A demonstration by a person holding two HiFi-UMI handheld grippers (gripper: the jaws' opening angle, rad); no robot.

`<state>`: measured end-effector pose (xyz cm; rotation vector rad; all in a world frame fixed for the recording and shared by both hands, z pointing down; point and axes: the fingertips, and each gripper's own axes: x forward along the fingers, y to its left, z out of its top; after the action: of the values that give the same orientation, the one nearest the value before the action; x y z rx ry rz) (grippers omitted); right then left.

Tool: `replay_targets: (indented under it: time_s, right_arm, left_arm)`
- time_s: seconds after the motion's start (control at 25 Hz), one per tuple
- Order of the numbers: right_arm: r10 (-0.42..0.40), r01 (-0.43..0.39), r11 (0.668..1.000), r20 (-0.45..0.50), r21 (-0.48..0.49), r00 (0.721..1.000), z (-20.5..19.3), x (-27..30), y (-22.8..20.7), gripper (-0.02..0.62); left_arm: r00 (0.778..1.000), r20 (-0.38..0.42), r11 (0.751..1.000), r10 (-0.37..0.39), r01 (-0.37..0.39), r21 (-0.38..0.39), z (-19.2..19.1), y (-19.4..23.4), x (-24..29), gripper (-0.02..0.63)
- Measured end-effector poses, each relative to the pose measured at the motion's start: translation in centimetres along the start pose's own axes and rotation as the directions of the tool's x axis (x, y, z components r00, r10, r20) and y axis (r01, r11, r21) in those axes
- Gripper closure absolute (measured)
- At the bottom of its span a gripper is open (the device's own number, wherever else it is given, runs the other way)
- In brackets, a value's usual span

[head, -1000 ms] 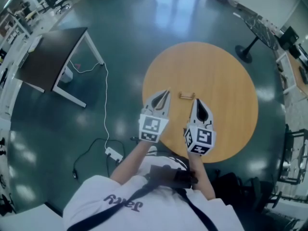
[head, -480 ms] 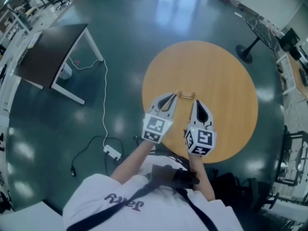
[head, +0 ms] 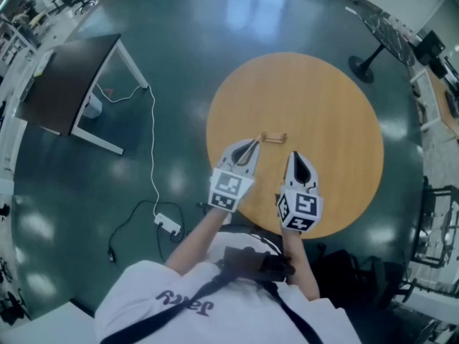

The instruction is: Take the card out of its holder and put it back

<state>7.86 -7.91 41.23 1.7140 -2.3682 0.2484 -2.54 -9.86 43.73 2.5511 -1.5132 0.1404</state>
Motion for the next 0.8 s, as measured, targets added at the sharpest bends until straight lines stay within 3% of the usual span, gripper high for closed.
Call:
replay_targets:
  time_s: [0.48,0.8]
  right_arm:
    - [0.005,-0.003,1.0,-0.076,0.022,0.997,-1.9,0.4,-1.5,0.574]
    - [0.025,-0.022,1.0,-0.127,0.022,0.992,-3.0,0.9,-3.3,0.574]
  left_arm:
    - [0.995,-0.098,1.0,-0.013,0.011,-0.025,-3.2,2.2,1.1,0.577]
    - [0.987,-0.16,0.999,0.031,-0.034,-0.018,-4.9,6.3,2.4,0.577]
